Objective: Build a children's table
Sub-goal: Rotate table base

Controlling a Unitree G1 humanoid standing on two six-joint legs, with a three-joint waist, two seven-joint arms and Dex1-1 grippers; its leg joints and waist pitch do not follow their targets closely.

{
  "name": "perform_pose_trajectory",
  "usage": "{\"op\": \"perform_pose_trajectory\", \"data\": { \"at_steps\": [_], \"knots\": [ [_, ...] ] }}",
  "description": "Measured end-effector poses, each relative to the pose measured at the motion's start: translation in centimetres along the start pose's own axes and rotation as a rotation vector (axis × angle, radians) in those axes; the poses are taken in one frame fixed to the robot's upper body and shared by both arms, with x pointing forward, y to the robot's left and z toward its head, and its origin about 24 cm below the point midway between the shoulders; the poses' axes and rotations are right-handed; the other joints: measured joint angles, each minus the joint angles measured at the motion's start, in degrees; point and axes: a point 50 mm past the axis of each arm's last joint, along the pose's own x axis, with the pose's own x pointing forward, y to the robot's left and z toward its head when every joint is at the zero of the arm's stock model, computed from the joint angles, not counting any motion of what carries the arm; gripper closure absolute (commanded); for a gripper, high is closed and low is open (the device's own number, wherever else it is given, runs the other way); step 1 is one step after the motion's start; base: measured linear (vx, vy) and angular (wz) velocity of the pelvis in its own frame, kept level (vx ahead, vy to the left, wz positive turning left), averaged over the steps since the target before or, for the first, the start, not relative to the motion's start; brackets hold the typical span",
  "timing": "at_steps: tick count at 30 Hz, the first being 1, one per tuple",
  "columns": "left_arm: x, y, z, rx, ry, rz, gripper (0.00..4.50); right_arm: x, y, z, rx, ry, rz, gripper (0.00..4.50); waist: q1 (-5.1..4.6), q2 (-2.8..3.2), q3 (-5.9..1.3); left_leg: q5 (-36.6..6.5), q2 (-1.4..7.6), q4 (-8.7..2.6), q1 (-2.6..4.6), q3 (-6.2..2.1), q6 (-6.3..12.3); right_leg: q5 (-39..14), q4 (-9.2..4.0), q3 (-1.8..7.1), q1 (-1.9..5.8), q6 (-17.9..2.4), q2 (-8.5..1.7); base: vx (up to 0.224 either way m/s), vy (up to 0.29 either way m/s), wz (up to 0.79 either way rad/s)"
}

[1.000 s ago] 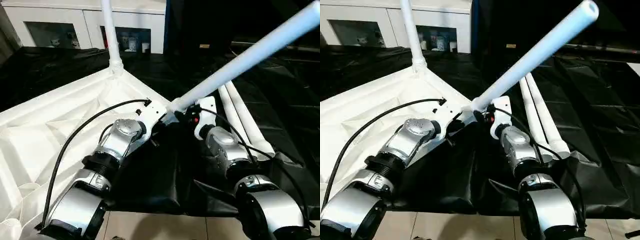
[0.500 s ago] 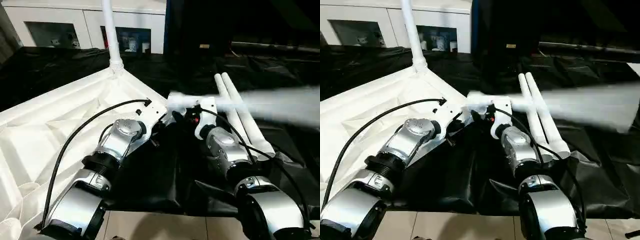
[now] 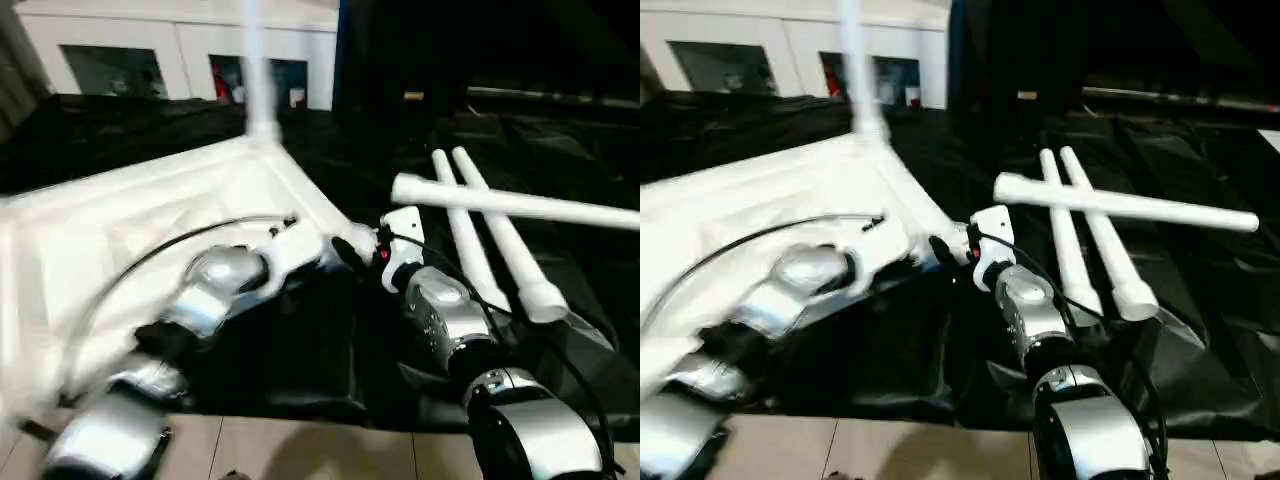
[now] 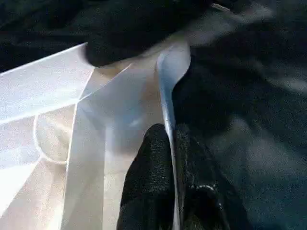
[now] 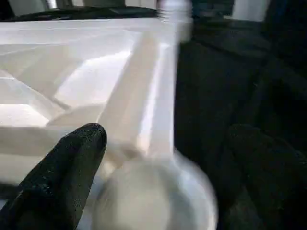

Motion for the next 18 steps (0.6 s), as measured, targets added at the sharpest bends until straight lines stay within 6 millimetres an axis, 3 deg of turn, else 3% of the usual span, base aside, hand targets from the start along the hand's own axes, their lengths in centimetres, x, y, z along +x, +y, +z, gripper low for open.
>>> {"op": "perform_pose_trajectory", "data": {
  "at_steps": [6, 18],
  "knots": [
    [-0.7, -0.5, -0.4, 0.129, -0.031, -0.073, 4.5, -0.6, 0.0, -0.6, 0.003, -0.003, -0.007, 0.08, 0.65, -0.17, -0.03, -0.02, 0.04, 0.1, 0.1, 0.68, 0.02, 0.01, -0.02, 0.22, 0.02, 0.02, -0.18, 0.0, 0.0, 0.0],
    [-1.3, -0.7, -1.0, 0.195, -0.082, -0.098, 4.5, -1.1, -0.5, -0.7, -0.014, -0.006, -0.023, 0.08, 1.03, -0.3, 0.01, -0.01, 0.18, 0.09, 0.15, 0.77, 0.0, 0.02, 0.09, 0.22, -0.06, 0.04, -0.1, 0.0, 0.0, 0.0]
  ]
}}
